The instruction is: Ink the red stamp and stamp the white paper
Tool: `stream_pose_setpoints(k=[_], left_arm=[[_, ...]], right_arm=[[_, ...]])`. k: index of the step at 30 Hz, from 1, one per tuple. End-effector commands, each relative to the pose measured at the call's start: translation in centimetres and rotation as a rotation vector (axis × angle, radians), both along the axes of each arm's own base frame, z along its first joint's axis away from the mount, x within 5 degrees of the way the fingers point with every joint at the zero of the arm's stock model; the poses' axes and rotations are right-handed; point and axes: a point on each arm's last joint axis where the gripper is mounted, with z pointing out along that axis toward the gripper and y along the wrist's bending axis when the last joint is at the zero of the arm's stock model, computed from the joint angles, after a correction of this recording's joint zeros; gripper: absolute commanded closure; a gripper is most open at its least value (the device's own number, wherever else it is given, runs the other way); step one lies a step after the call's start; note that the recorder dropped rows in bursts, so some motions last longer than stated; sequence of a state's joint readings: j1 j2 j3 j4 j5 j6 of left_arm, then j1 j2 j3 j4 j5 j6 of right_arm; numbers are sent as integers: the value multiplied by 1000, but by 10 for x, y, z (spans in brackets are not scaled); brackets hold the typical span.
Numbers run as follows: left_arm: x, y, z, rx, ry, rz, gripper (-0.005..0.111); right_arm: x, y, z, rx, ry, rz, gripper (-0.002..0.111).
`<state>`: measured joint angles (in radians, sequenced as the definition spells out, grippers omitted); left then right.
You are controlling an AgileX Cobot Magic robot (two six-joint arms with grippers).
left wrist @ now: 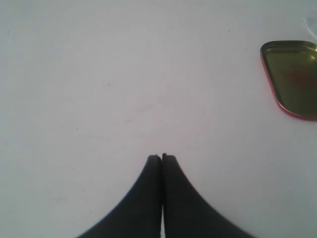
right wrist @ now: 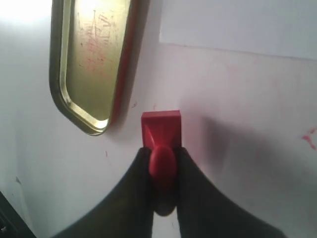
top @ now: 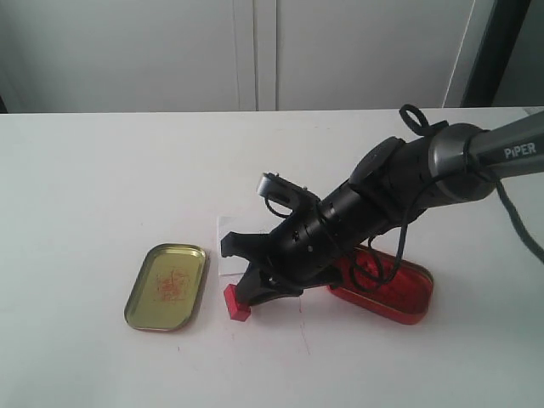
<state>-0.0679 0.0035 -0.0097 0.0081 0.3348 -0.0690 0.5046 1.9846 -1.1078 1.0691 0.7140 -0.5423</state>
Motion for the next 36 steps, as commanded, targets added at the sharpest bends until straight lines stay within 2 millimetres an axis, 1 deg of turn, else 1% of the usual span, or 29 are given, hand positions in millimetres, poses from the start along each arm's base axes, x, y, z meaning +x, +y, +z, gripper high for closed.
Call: stream_pose_setpoints(k=[1,10,12,17,20,22,29,36], left_arm=[[-1,0,-4,0,23,0,107],[-1,0,-4,0,23,0,107],[-1,0,-4,0,23,0,107],[-1,0,-4,0,23,0,107],[-1,0,-4,0,23,0,107],[-1,0,-4,0,23,0,107],[-1,0,-4,0,23,0,107],[-1,0,-4,0,23,0,107]], right_arm=[[2,-2,-4,-1,1,-10,108],[2,-2,-6,-8,-2,-12,108],[3,-3,-6,-10,-4,-16,105],[4,-3,-6,-13,-10,-22,87],[4,-3,-6,-16,-18,-28,79],[5,-3,-6,-18,-17,-36,76],[5,-4,-7,-27,-19,-43,68],[8,-9,-3,-90,-62,-60,68]])
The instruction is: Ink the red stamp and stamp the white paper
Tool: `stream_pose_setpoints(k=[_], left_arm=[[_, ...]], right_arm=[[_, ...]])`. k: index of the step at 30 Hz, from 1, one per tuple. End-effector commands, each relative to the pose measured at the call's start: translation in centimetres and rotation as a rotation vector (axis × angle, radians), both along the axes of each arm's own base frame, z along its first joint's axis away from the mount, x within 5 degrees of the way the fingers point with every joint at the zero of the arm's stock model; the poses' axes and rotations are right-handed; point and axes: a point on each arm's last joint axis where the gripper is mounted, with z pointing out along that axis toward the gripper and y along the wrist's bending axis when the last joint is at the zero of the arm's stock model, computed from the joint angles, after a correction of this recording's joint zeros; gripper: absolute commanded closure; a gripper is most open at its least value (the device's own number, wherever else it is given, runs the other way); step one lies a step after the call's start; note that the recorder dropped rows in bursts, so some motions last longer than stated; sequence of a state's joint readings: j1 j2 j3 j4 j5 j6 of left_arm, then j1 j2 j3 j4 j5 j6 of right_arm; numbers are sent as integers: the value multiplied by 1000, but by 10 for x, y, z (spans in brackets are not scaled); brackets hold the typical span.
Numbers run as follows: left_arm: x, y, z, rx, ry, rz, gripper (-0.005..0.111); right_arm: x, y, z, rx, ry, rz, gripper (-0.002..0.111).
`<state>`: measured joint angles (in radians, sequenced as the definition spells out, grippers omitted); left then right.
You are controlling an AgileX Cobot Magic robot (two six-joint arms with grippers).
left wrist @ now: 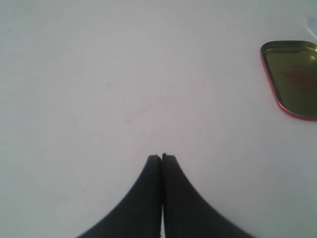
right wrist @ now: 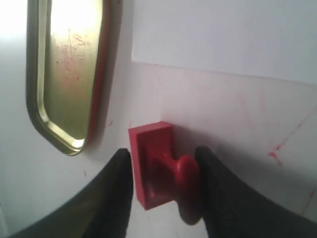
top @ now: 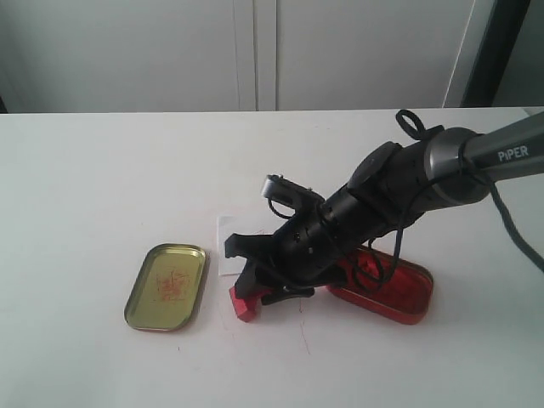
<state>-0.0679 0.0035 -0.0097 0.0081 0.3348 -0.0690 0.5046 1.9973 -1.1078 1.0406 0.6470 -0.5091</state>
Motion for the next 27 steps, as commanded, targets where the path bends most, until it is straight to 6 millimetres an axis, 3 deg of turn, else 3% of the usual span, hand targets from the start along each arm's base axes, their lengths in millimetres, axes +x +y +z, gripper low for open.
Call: stream_pose_setpoints(k=[1,16,20,25,27], left_arm=[[-1,0,-4,0,23,0,107],[-1,0,-4,0,23,0,107],[-1,0,-4,0,23,0,107],[-1,0,-4,0,23,0,107],[-1,0,-4,0,23,0,107]], right_arm=[[3,-8,5,-60,-45,-12,68],[9,-17,32,-126,-202,-51,69],[8,-18,33,-132,-203,-34,79],[6,-19,32,-157,-202,9,108],[6,-19,32,-159,-203,11,108]])
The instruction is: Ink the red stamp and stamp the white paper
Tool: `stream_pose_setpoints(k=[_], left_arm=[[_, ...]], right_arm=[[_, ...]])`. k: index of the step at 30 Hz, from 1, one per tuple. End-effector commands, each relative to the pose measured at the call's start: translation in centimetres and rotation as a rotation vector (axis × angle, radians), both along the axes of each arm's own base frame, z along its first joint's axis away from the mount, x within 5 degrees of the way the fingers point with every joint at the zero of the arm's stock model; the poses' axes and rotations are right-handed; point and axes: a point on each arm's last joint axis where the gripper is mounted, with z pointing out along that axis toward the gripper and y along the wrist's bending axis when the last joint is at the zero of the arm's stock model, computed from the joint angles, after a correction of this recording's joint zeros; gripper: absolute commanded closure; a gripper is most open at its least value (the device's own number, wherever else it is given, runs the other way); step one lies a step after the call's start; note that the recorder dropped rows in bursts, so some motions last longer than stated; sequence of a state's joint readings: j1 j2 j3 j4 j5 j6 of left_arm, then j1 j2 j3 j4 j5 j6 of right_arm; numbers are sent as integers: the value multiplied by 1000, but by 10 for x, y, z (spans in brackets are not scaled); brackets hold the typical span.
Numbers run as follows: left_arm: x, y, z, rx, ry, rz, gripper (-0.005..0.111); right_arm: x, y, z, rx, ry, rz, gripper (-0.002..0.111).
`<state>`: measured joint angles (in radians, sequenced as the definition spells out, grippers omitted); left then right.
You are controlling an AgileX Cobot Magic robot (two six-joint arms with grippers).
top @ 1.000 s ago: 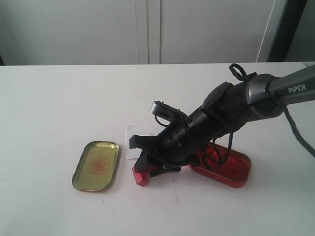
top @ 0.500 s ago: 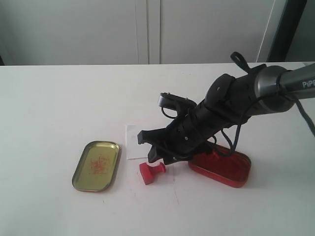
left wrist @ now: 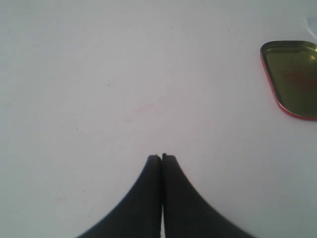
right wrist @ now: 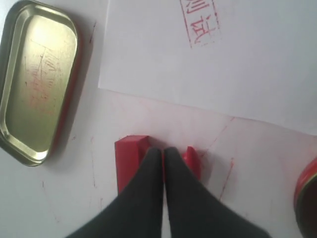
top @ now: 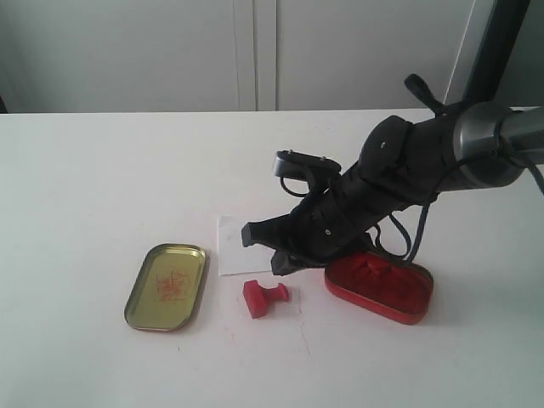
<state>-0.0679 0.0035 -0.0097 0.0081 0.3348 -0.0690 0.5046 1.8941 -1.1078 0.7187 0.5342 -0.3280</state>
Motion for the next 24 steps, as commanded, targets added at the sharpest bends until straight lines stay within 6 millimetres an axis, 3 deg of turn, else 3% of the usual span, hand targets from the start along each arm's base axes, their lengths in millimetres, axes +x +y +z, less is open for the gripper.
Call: stream_pose_setpoints(k=[1,4,14,24], left_arm=[[-1,0,-4,0,23,0,107],[-1,0,-4,0,23,0,107],[-1,0,-4,0,23,0,107],[-1,0,-4,0,23,0,107]], right_arm=[[0,-3,3,-7,-8,5,108],[-1,-3,4,-6,-1,12,108],[-7,-10,37,-28,-92,54,108],[-9,-36,55,-161,-115,1,108]])
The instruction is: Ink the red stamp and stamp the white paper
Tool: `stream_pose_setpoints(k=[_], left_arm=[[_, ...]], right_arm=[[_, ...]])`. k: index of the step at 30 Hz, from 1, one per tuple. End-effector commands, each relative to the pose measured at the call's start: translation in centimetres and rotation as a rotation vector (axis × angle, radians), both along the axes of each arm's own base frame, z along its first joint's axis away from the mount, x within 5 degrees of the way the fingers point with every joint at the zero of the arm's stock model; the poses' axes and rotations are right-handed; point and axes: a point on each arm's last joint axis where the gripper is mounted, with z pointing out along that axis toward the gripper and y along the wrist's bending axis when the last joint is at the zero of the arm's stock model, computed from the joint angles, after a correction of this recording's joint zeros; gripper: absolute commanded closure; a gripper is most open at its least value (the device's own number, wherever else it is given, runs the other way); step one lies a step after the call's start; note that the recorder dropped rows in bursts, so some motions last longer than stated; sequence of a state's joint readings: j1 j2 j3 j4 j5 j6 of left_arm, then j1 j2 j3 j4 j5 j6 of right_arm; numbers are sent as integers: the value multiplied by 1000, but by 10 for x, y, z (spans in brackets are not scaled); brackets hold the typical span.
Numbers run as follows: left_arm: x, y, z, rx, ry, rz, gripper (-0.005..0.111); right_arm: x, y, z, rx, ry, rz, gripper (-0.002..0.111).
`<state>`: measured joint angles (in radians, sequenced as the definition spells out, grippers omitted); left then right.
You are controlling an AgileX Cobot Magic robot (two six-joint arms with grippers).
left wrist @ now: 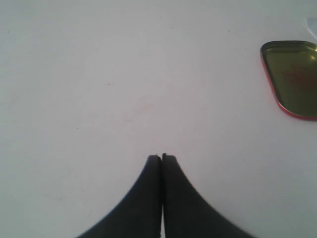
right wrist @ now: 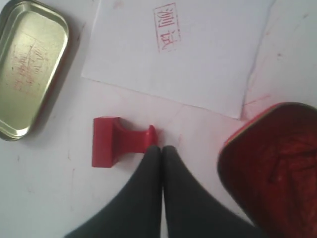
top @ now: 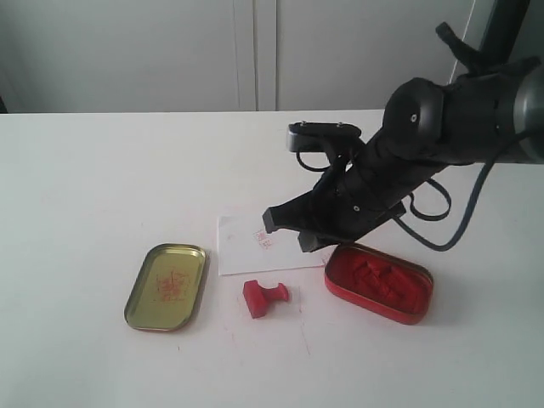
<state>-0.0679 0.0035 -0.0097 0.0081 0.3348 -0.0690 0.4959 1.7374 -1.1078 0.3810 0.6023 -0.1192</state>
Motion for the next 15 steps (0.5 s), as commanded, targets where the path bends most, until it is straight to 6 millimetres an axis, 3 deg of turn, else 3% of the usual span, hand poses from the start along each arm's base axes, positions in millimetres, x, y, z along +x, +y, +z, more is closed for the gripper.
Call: stream_pose_setpoints(k=[1,15], left_arm=[[-1,0,-4,0,23,0,107],[-1,0,-4,0,23,0,107]], right_arm=[[2,-19,8,-34,4,-46,108],[18,-90,10,-100,96,-200,108]])
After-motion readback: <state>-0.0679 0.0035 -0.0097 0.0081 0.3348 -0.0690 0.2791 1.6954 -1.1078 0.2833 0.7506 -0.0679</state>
